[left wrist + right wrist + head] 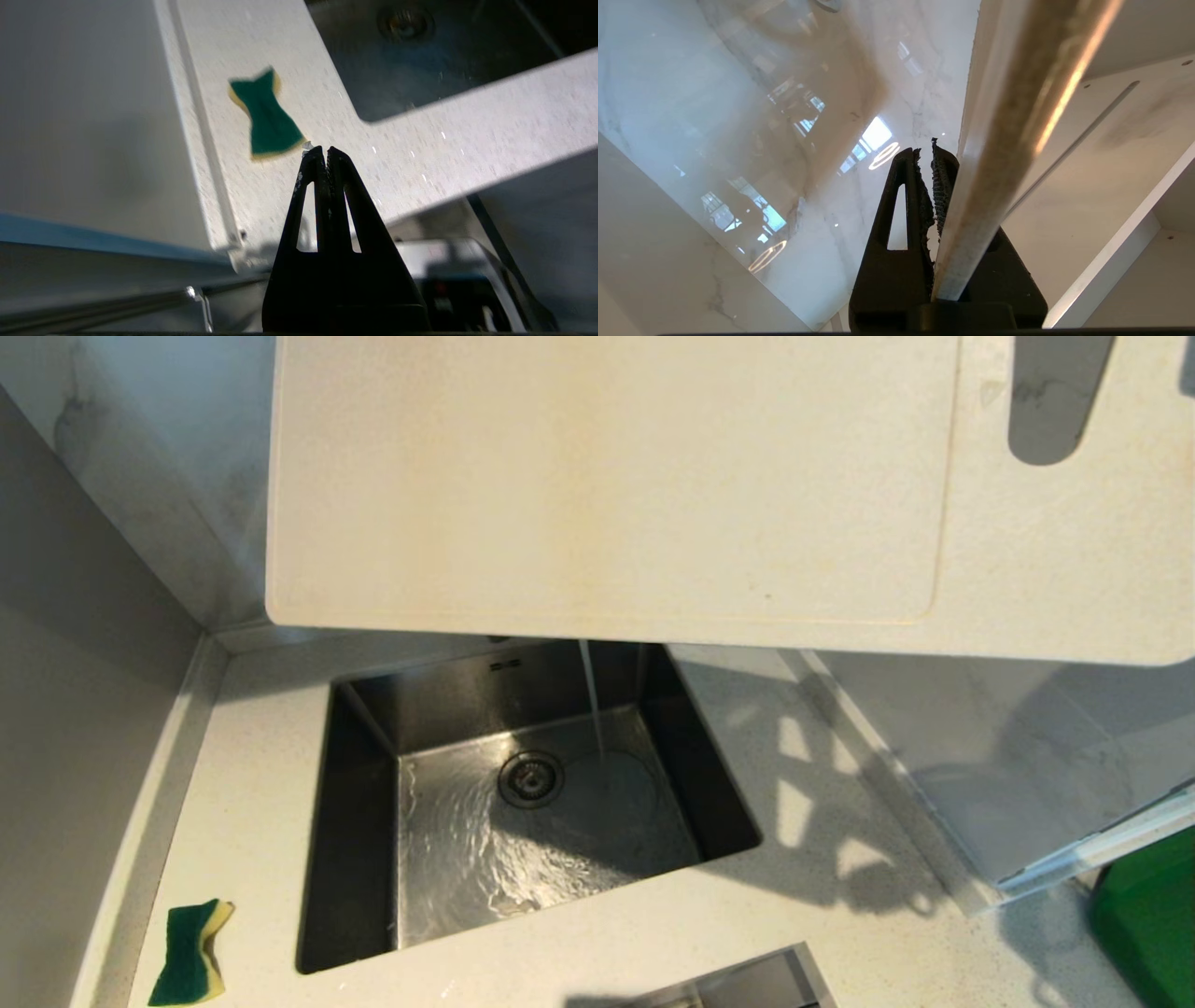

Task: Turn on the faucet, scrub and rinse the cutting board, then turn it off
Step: Put down the cutting board

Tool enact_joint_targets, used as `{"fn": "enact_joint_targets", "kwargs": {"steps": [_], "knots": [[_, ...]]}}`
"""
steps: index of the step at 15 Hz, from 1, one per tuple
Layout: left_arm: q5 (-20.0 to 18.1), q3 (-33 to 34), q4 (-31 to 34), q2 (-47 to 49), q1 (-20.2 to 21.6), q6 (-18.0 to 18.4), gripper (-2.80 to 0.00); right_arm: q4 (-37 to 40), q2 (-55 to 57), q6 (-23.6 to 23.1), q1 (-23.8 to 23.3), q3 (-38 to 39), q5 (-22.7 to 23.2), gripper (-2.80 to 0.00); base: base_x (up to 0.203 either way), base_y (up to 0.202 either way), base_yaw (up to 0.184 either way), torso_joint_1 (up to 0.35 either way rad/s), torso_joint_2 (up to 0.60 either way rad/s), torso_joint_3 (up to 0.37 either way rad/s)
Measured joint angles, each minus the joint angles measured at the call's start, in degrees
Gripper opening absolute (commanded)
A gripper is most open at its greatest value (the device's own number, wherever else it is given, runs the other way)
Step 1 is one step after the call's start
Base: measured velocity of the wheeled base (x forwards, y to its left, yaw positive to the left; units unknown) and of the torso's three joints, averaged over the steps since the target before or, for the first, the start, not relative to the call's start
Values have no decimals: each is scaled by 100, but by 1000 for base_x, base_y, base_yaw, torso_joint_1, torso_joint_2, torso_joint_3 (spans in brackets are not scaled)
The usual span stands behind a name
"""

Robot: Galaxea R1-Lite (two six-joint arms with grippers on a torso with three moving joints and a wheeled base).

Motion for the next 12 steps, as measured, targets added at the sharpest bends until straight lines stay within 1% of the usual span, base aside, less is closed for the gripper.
{"fn": "enact_joint_targets", "kwargs": {"steps": [1, 2, 4, 6, 12], "knots": [[100, 77, -259, -131, 1, -1, -280, -2, 0, 2, 0, 0, 1, -280, 0, 0, 0, 0, 0, 0], [114, 143, -397, -227, 10, -15, -280, -3, -2, 2, 0, 5, 0, -280, 0, 0, 0, 0, 0, 0], [111, 221, -500, -329, 9, -85, -280, -4, -2, 0, 0, 9, 1, -280, 0, 0, 0, 0, 0, 0], [136, 297, -738, -371, 6, -290, -280, -4, 5, 0, 0, -11, 2, -280, 0, 0, 0, 0, 0, 0], [141, 332, -774, -399, 9, -316, -280, -4, -4, 0, 0, 2, 1, -280, 0, 0, 0, 0, 0, 0]]}}
